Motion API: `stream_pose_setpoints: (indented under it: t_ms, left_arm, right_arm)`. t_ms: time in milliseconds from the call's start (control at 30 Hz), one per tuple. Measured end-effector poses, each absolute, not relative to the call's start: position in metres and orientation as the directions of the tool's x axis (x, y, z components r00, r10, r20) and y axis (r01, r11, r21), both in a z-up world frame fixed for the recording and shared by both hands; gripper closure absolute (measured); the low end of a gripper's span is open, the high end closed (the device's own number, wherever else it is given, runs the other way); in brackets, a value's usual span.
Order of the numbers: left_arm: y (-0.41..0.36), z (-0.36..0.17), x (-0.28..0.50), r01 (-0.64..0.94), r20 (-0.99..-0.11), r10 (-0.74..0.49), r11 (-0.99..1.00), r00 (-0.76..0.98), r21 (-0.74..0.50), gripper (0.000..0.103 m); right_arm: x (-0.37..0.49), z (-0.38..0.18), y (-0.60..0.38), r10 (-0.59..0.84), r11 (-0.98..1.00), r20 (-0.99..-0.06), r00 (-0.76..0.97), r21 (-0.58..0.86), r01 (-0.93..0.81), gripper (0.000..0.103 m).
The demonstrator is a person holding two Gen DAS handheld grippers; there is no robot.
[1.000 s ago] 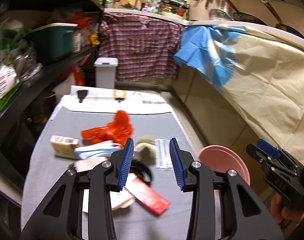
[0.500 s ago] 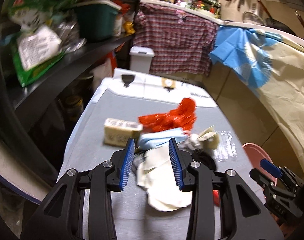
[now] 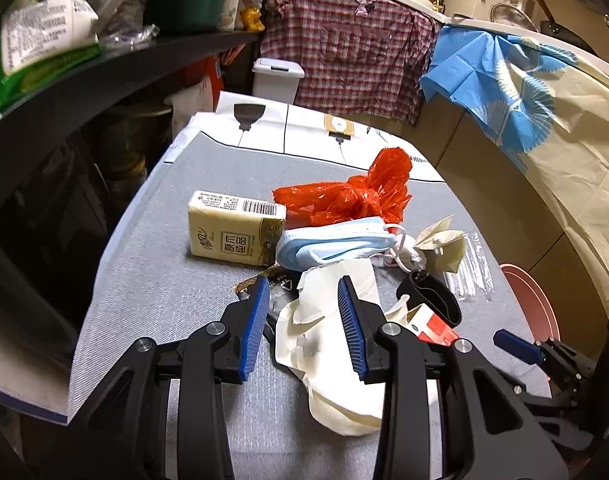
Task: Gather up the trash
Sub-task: 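Grasp the red ointment box with the right tool while the left tool grasps the white paper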
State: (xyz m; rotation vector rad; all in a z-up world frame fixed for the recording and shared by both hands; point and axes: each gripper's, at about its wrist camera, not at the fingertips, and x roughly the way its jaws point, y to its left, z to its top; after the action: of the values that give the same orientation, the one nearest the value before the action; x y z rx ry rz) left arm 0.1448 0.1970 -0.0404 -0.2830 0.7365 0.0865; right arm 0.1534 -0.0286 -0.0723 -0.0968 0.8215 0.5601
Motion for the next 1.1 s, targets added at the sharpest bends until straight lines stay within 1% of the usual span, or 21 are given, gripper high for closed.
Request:
stream_pose_setpoints:
  t_ms: [233,500,533,633,700,767,800,833,900,933,967,1100]
  left_arm:
    - [0.202,-0.056,0.158,-0.171,-0.694,-0.065,0.949,0.717,-0.265,0.067]
    - [0.194,-0.061,0.163,-0.145,-0.712,-0.088,0.955,0.696,-0.260,0.068]
    - [0.193,-0.061,0.163,-0.144,-0.715,-0.086,0.956,0.694,-0.255,0.074]
    - [0.191,-0.060,0.162,-0.137,-0.719,-0.091,0.958,0.689,-0.252,0.085]
    - [0.189,-0.058,0.160,-0.131,-0.718,-0.089,0.961,0.690,-0.244,0.086]
    - [0.187,-0.056,0.158,-0.127,-0.721,-0.083,0.964,0.688,-0.232,0.090]
    - [0.186,-0.055,0.157,-0.125,-0.721,-0.084,0.965,0.688,-0.231,0.094]
    - [0.185,-0.054,0.157,-0.122,-0.721,-0.084,0.966,0.687,-0.229,0.095]
    - [0.183,-0.051,0.155,-0.116,-0.719,-0.081,0.969,0.691,-0.220,0.096]
    - [0.182,-0.048,0.153,-0.111,-0.716,-0.079,0.970,0.694,-0.214,0.097]
    - [0.181,-0.046,0.152,-0.108,-0.714,-0.078,0.971,0.696,-0.211,0.097]
    - [0.178,-0.036,0.147,-0.102,-0.701,-0.071,0.974,0.710,-0.201,0.099]
  right_arm:
    - [0.154,-0.077,-0.021,0.446,0.835,-0.724,0.526,0.124,-0.536,0.050]
    - [0.155,-0.079,-0.014,0.455,0.820,-0.734,0.505,0.123,-0.559,0.050]
    - [0.155,-0.079,-0.013,0.453,0.819,-0.735,0.505,0.120,-0.561,0.050]
    - [0.153,-0.081,-0.010,0.450,0.812,-0.744,0.495,0.111,-0.572,0.050]
    - [0.151,-0.082,-0.009,0.447,0.806,-0.751,0.485,0.104,-0.582,0.050]
    - [0.149,-0.083,-0.008,0.437,0.805,-0.757,0.485,0.089,-0.587,0.050]
    - [0.149,-0.084,-0.008,0.435,0.805,-0.759,0.485,0.087,-0.586,0.050]
    - [0.149,-0.084,-0.008,0.429,0.808,-0.762,0.484,0.084,-0.584,0.050]
    - [0.148,-0.085,-0.008,0.422,0.811,-0.767,0.483,0.081,-0.580,0.053]
    - [0.148,-0.085,-0.009,0.421,0.811,-0.768,0.482,0.081,-0.579,0.059]
    - [0.148,-0.085,-0.009,0.420,0.811,-0.769,0.482,0.081,-0.579,0.063]
    - [0.145,-0.078,-0.011,0.437,0.806,-0.757,0.486,0.091,-0.585,0.068]
